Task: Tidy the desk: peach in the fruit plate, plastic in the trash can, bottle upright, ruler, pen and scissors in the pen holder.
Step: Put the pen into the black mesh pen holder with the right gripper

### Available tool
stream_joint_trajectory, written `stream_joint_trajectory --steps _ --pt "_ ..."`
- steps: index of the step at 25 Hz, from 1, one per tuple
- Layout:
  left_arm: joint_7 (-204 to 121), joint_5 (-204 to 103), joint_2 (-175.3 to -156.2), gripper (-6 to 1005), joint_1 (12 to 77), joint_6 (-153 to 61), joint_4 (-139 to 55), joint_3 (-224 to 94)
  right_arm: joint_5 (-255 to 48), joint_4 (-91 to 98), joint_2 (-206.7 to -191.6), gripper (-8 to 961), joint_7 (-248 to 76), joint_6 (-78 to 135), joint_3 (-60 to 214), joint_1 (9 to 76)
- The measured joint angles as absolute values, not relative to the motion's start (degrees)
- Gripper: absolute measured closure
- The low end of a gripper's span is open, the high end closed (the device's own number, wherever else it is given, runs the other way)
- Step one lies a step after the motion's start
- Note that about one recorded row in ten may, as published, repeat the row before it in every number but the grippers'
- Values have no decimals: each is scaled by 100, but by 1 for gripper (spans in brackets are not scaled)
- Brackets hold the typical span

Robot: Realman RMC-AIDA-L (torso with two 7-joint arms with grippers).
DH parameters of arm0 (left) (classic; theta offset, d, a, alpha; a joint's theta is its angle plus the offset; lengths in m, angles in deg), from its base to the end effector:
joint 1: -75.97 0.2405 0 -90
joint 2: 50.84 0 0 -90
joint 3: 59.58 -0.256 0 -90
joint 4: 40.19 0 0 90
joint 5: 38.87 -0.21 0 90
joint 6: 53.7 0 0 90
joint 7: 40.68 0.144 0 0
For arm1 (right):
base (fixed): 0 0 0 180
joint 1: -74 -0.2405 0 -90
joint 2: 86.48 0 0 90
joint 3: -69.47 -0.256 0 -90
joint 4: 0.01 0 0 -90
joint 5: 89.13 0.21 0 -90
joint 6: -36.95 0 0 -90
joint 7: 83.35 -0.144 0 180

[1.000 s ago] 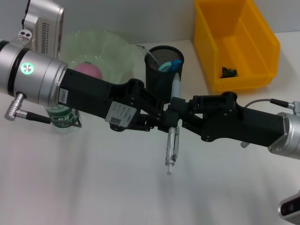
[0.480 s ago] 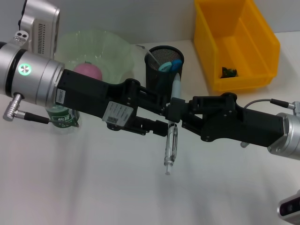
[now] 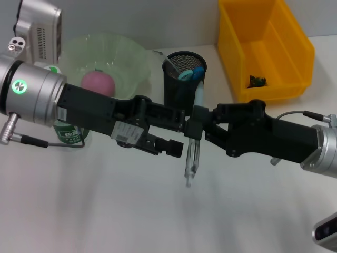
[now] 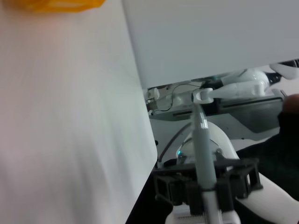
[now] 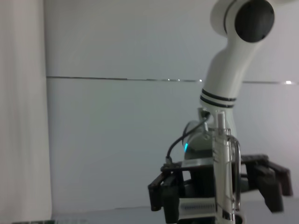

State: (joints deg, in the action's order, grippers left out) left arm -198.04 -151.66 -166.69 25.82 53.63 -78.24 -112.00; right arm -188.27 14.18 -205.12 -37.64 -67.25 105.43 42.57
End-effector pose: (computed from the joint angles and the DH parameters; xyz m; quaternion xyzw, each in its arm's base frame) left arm -0.1283 0.3498 0.0003 0.7719 0.5889 0.0924 0.2209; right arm 0.2319 0.2871 -0.0219 -0.6506 -0.5914 0.2242 0.4203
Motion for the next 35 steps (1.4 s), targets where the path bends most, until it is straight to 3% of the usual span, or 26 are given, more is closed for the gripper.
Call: stream_joint_trajectory --steps 2,14,16,19,21,22,24,25,35 --pt "-19462 -15123 -16668 206 2652 5379 -7869 -11187 -18796 1443 -20514 815 -4167 -6722 10489 4257" --pt "-17490 -15010 -16514 201 3261 5389 -7900 -10413 -18713 1468 -20516 813 -7263 -6708 9422 4185" --pt "-16376 -14746 -16547 202 3625 5497 -7902 -10378 -18672 1431 -20531 813 -8108 -6489 9042 4098" --pt "-16376 -14746 -16547 203 3625 5497 -7902 -10378 -18531 1322 -20539 812 -8456 -6198 8896 4010" --pt "-16031 -14727 -16612 204 3694 5504 -7903 -10381 -18312 1147 -20545 812 -8714 -5844 8841 3906" --pt "-15200 -14739 -16830 205 3818 5346 -7895 -10393 -18194 1041 -20546 812 -8835 -5627 8834 3840" --pt "-15200 -14739 -16830 206 3818 5346 -7895 -10393 -18014 850 -20551 811 -9062 -5258 8833 3721" --pt "-14819 -14741 -16921 206 3865 5172 -7838 -10435 -17944 764 -20554 811 -9158 -5108 8831 3670" --pt "-12945 -14697 -16994 211 3813 4567 -6947 -10643 -17614 258 -20593 809 -9708 -3743 8812 3206"
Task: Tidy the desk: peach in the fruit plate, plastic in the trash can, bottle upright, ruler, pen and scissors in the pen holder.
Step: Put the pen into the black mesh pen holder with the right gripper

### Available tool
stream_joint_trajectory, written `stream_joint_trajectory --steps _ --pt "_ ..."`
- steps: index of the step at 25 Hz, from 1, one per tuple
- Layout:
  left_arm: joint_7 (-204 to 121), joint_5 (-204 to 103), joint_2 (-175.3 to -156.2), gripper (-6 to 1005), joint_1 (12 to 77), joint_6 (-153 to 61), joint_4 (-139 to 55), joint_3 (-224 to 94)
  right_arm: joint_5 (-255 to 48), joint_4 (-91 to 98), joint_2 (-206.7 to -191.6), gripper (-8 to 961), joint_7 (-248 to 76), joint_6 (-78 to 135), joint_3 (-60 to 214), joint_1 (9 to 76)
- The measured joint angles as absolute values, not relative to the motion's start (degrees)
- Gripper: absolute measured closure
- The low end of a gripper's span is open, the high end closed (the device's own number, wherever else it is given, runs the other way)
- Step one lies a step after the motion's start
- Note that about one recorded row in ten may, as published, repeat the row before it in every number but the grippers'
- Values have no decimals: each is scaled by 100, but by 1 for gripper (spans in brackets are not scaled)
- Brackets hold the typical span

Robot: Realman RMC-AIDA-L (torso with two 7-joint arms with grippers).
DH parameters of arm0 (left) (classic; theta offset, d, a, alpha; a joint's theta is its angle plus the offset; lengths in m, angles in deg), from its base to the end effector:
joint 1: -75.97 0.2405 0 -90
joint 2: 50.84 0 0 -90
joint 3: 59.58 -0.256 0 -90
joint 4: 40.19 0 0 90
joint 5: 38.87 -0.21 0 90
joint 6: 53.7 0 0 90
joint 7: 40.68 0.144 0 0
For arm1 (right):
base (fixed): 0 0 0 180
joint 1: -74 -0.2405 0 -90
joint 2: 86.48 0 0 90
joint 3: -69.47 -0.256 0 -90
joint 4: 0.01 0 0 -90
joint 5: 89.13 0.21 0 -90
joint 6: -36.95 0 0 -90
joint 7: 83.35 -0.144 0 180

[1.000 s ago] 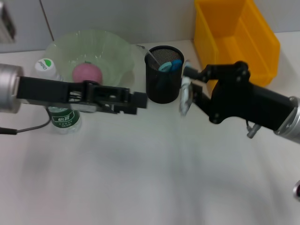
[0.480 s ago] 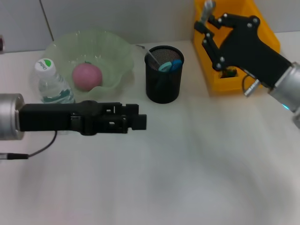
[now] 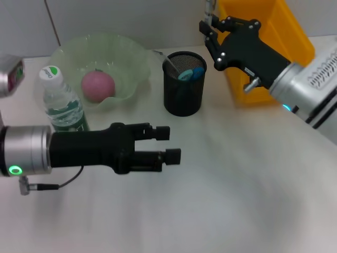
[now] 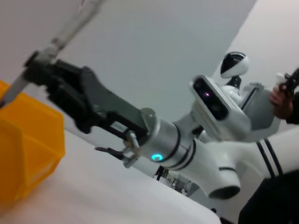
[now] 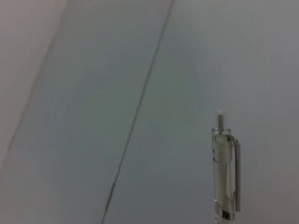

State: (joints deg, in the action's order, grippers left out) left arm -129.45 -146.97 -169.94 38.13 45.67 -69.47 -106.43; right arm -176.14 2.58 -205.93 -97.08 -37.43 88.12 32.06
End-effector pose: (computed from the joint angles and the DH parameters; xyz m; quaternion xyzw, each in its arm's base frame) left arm -0.1996 0.3207 -0.0282 0.9201 0.2407 0.3032 0.0598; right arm 0.2251 0.3866 -0.0307 -0.8207 0.0147 0.3375 0.4608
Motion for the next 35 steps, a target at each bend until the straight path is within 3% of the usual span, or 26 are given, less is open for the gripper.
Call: stream_joint_trajectory --steps 15,35 --pt "-11623 -14551 -16979 213 4082 4101 -6622 -10801 -17644 146 -20597 807 -10823 -2685 9120 2736" --pt "-11578 -14537 -16975 210 4122 4016 -6620 -10789 -17655 99 -20601 803 -11348 -2325 9127 2654"
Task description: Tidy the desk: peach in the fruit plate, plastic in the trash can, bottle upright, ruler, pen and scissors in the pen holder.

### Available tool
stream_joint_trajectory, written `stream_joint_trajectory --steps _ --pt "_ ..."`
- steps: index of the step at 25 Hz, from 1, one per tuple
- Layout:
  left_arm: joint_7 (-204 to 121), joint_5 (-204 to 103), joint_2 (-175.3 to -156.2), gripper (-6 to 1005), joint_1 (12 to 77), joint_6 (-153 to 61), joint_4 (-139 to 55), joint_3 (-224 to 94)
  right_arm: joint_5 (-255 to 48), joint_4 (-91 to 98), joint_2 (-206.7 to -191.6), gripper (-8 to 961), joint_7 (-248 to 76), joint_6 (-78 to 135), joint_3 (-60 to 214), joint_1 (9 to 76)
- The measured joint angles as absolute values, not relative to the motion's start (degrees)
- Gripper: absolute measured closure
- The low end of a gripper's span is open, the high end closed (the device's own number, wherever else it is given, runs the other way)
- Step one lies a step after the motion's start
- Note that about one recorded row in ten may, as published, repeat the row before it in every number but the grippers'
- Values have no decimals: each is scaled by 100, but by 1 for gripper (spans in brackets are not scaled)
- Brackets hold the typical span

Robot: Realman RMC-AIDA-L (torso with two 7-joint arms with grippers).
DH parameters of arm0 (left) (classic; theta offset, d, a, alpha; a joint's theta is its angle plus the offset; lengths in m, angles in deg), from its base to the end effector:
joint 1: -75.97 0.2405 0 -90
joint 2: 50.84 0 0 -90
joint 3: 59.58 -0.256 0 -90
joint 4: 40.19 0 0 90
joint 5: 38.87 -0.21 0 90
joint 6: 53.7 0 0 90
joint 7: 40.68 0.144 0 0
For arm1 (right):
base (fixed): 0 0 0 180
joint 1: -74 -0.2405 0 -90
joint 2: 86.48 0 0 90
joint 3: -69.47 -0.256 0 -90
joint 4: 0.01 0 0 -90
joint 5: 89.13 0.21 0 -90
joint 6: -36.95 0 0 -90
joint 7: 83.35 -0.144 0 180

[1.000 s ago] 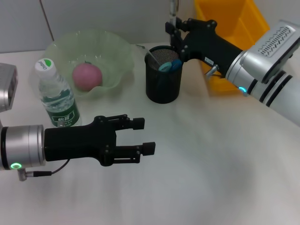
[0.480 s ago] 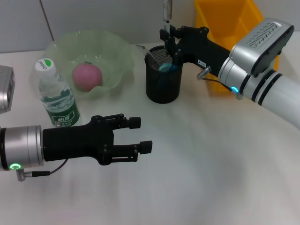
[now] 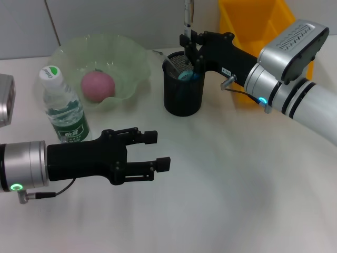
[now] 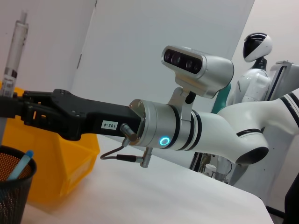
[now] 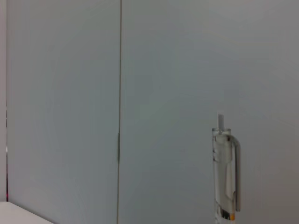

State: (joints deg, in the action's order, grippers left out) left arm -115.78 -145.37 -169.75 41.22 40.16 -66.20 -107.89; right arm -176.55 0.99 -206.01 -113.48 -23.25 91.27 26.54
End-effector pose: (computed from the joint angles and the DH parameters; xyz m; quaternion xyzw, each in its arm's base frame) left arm -0.2251 0.3142 -0.0392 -0.9356 -0.1884 -0.2985 0.0101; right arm 0.2157 0.4123 -0.0562 -0.8481 0.1542 0.3124 0.3992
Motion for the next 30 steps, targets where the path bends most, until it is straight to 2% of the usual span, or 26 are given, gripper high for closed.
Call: stream_joint_trajectory --steps 11,16,19,25,26,30 --pt "-11633 -14538 -16955 208 4135 4017 -6620 -10759 -17677 124 -20585 801 -11377 -2267 9160 2707" --pt "-11633 -14536 -16946 207 4135 4017 -6625 -10757 -17728 278 -20580 572 -11786 -2305 9377 2736" --pt "-11627 -14489 -16945 207 4134 4045 -6635 -10757 -17727 403 -20577 340 -11986 -2479 9414 2827" --pt "-11579 -14453 -16939 206 4183 4069 -6676 -10757 -17716 1369 -20552 301 -13466 -3791 9400 3495" --pt "-11551 -14452 -16939 206 4212 4087 -6680 -10757 -17772 1787 -20524 301 -13990 -4411 9486 3816" --pt "-11480 -14451 -16937 205 4254 4135 -6687 -10758 -17867 2370 -20431 301 -14665 -5135 9877 4275"
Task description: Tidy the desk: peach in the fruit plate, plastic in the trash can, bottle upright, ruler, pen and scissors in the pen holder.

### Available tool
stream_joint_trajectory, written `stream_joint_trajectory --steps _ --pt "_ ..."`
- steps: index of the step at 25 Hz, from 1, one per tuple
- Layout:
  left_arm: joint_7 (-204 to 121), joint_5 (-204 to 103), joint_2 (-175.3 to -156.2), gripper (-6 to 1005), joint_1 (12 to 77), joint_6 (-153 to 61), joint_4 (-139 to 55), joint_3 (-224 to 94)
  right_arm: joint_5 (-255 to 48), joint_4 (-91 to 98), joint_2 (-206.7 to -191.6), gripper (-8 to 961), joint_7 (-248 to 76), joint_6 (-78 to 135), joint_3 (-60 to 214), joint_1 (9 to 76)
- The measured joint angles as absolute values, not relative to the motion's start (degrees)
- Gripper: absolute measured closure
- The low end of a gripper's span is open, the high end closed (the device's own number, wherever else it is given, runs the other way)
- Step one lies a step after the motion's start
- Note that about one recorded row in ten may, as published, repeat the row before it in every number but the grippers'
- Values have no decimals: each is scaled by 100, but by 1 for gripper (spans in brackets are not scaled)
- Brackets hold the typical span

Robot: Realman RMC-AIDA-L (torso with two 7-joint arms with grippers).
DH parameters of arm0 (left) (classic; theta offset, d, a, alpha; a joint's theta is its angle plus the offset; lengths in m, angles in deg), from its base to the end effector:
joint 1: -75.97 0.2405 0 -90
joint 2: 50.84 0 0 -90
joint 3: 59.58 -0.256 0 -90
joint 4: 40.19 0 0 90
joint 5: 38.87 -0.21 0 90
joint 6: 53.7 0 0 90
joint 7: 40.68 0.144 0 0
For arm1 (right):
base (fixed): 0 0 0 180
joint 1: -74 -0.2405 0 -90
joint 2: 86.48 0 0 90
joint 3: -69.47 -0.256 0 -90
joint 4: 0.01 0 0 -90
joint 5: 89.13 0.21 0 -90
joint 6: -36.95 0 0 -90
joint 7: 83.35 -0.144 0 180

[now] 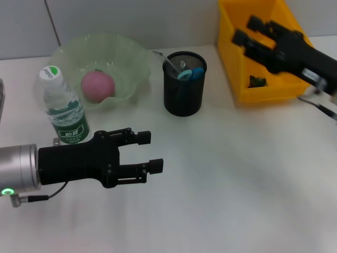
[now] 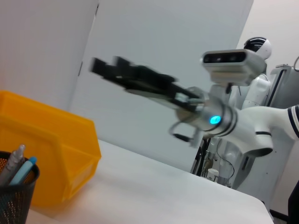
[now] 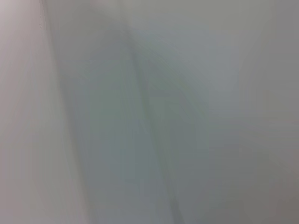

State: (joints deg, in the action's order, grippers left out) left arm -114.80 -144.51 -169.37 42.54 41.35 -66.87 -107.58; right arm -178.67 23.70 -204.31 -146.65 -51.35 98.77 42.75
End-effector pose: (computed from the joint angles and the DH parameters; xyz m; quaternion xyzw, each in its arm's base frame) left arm -0.2302 0.3108 -0.0327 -0.9337 -0.1833 -0.3072 0.0178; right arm 0.2565 0.3524 0.0346 -0.8237 0.1898 0.4480 0.2912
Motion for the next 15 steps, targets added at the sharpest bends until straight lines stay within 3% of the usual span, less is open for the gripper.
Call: stream_joint_trajectory --steps 1,2,4,6,8,9,15 --pt "-11480 -14451 -16937 205 4254 4135 -6687 -10758 -17947 2684 -20299 301 -15053 -5549 10295 4549" --pt "-11429 -14451 -16921 205 4304 4163 -6692 -10780 -17947 2684 -20299 301 -15053 -5549 10295 4549" --pt "-11429 -14452 -16911 205 4339 4169 -6692 -10794 -18097 2844 -20120 301 -15316 -5873 10592 4726" --pt "-11428 -14458 -16901 204 4375 4199 -6698 -10798 -18501 2906 -19874 301 -15637 -6358 10660 4840" --pt "-11427 -14463 -16890 204 4471 4303 -6740 -10796 -18670 2914 -19797 301 -15735 -6518 10648 4854" --pt "-11418 -14465 -16889 204 4519 4336 -6762 -10794 -19020 2927 -19663 301 -15915 -6684 10635 4863" --pt "-11226 -14499 -16888 203 4653 4356 -6763 -10795 -19765 2953 -19539 301 -16382 -6772 10651 4797"
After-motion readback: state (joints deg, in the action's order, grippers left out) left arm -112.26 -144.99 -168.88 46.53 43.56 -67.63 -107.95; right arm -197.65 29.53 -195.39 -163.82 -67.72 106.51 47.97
